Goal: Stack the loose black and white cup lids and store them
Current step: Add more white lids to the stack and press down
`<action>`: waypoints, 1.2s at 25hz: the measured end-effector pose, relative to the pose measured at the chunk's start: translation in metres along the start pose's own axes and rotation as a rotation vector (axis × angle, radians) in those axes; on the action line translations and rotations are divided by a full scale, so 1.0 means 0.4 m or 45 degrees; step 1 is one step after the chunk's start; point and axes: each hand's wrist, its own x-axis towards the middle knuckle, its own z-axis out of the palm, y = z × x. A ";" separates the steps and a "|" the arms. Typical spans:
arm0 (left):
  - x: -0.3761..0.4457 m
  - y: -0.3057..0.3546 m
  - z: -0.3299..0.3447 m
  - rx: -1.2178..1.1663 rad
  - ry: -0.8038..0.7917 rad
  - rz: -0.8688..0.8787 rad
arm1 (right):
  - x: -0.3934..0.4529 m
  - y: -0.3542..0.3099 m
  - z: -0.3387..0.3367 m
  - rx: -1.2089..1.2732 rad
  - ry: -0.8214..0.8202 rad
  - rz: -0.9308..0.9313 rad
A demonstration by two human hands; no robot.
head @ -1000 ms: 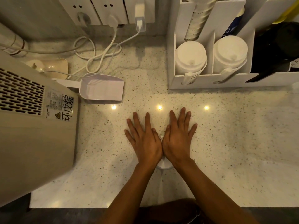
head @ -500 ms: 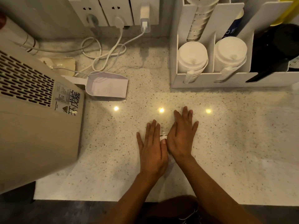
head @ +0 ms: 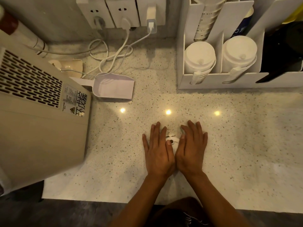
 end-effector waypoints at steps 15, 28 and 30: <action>-0.006 0.019 -0.032 -0.119 -0.149 -0.080 | 0.007 -0.086 -0.073 -0.024 -0.109 0.035; 0.018 0.202 -0.183 -0.623 -0.314 -0.143 | 0.032 -0.139 -0.238 0.188 -0.134 0.306; 0.040 0.257 -0.219 -0.729 -0.334 -0.143 | 0.057 -0.137 -0.298 0.209 -0.047 0.280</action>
